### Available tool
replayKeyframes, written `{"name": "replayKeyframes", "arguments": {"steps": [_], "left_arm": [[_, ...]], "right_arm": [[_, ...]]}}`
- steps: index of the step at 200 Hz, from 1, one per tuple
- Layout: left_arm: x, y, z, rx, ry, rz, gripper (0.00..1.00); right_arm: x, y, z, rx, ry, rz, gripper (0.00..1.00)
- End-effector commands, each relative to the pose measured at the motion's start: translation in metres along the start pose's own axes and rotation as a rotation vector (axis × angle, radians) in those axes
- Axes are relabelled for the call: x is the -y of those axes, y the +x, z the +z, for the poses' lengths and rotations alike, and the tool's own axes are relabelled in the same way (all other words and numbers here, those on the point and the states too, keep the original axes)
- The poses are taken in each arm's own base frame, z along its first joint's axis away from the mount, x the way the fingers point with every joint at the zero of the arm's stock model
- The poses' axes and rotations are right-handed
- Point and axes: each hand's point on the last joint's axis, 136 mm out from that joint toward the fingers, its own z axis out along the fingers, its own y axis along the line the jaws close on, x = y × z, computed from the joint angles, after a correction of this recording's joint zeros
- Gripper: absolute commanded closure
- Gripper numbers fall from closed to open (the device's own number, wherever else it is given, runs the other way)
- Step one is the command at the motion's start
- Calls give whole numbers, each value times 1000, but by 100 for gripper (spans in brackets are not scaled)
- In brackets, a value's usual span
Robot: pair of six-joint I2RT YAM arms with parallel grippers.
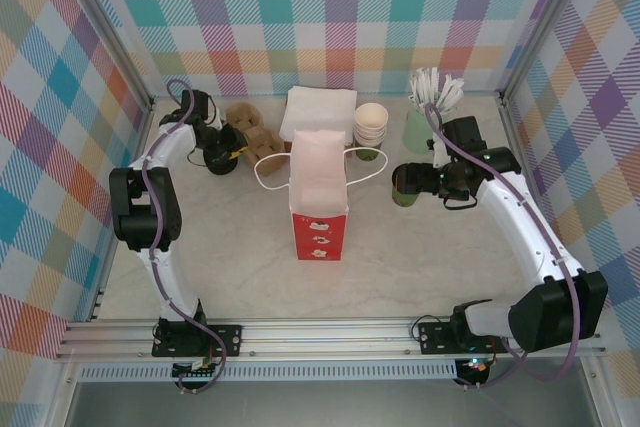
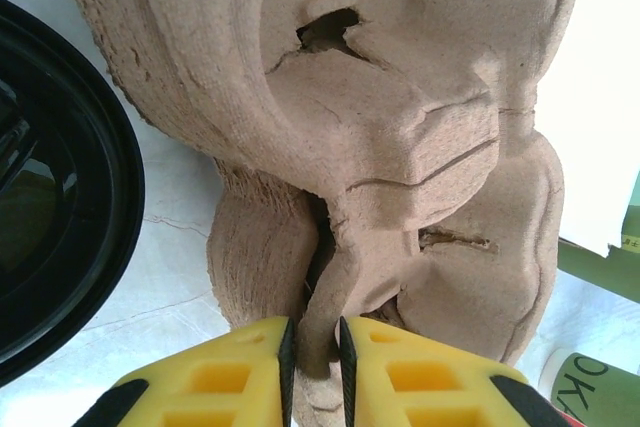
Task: Pack the takeout coffee
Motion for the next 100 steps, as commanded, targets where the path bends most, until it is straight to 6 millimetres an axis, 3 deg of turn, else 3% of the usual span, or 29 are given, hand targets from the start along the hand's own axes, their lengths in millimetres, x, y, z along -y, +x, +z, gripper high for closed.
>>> {"name": "replayKeyframes", "arguments": {"steps": [1,100], "left_arm": [[10,-8,-5,14,42,25,80],[23,-16,-11,54,94,27,98]], "right_arm": [[-3,-3,3,4,-23,-11,0],[-3,-2,3,7,-23,-11,0]]}}
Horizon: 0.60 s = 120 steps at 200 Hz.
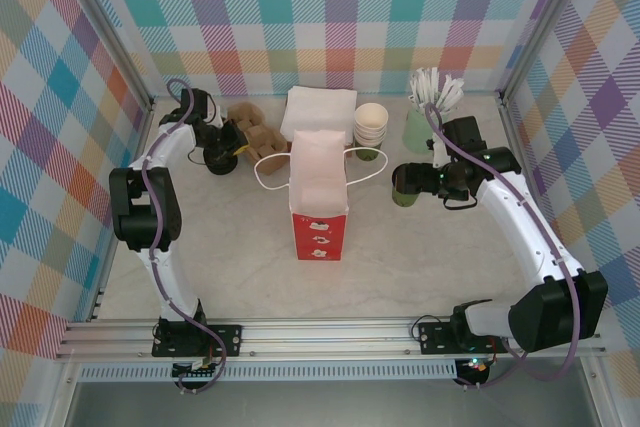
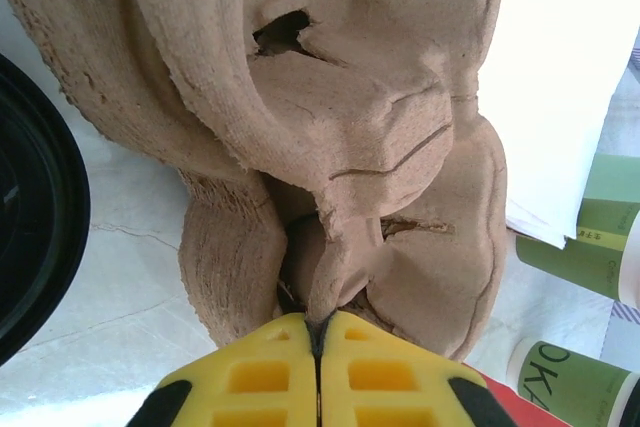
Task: Pack the takeout coffee
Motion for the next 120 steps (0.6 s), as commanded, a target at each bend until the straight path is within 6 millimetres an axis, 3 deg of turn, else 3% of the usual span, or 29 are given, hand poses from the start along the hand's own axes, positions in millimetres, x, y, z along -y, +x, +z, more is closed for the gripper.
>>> {"name": "replayKeyframes", "arguments": {"steps": [1,120], "left_arm": [[12,-13,-10,54,32,30,98],[49,-16,-55,145,107,192,100]], "right_arm": [[-1,-2,3,9,-16,-11,0],[-1,-1,0,21,-13,-22,0]]}}
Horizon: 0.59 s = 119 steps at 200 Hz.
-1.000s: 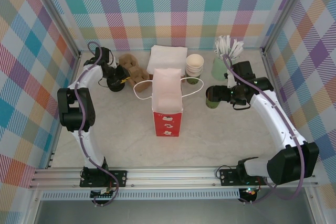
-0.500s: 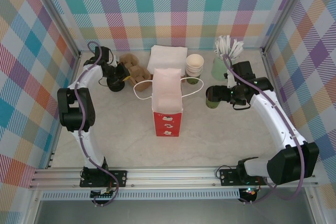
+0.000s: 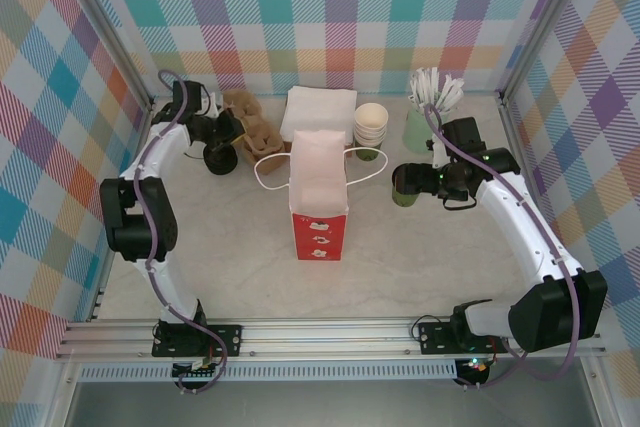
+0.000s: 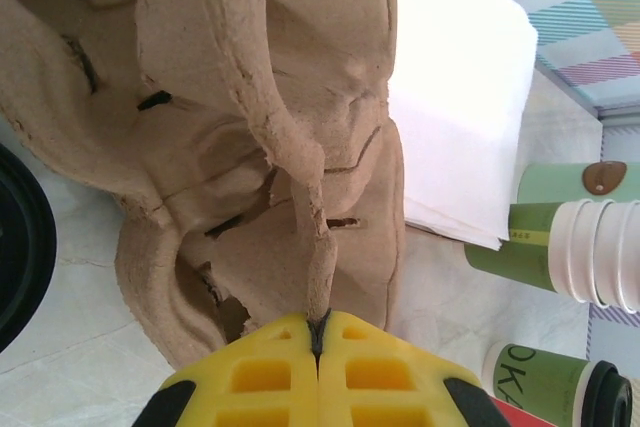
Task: Pack the takeout coffee
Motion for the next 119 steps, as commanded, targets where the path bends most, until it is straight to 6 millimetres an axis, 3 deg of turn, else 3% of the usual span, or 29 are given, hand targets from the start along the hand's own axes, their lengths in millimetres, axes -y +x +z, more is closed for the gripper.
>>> {"name": "replayKeyframes", "arguments": {"steps": [1,33,64,87,119], "left_arm": [[18,-6,-19,39,49,94,100],[25,-6,-40,77,26,179,100],[35,-5,-74,131,-25,258,100],[59,-3,-110,192,-4,303,100],[101,12,-158,253,-10,391,100]], "right_arm": [[-1,-1,-3,19,-11,-21,0],[-2,-8,-15,67,-6,-70,0],[-7,-23,-41,207,-12,-109,0],[-19,-38,-69,369,-60,-163,0],[-51,-49,-111,556,-194,-320,0]]}}
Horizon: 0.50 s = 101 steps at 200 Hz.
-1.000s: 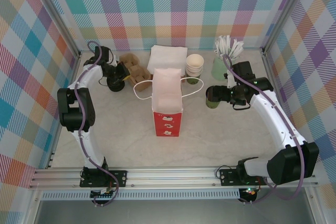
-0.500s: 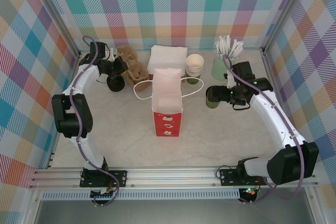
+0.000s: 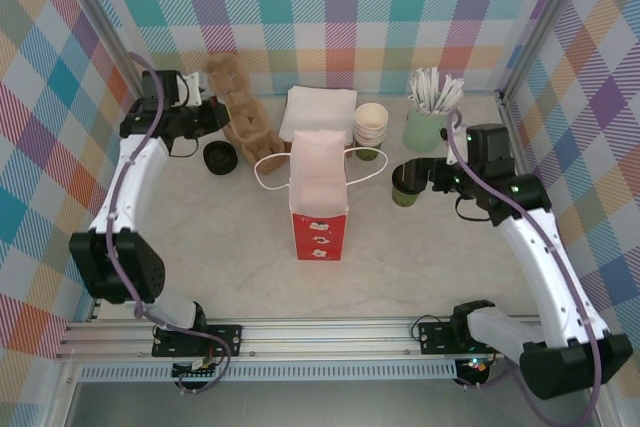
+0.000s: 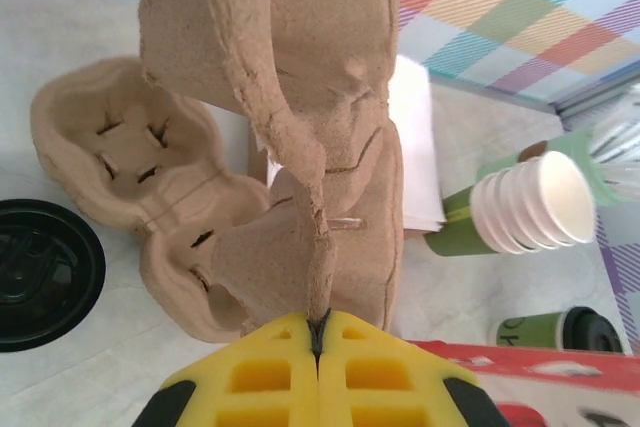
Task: Pack the takeout coffee
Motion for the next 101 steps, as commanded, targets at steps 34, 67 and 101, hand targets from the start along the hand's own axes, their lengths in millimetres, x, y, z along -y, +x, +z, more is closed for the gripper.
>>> {"name": "replayKeyframes", "arguments": {"steps": [34,67,101], "left_arm": [[93,-6,-76,45,-4,210,100],[157,3,-100,58,70,329,100],[214,27,-109,39,168,377,100]], "right_arm": [[-54,-42,-43,280,-243,-339,0],[-69,-57,-61,328,-283,-469,0],[-88,-78,-79,427,-259,-694,5]]}}
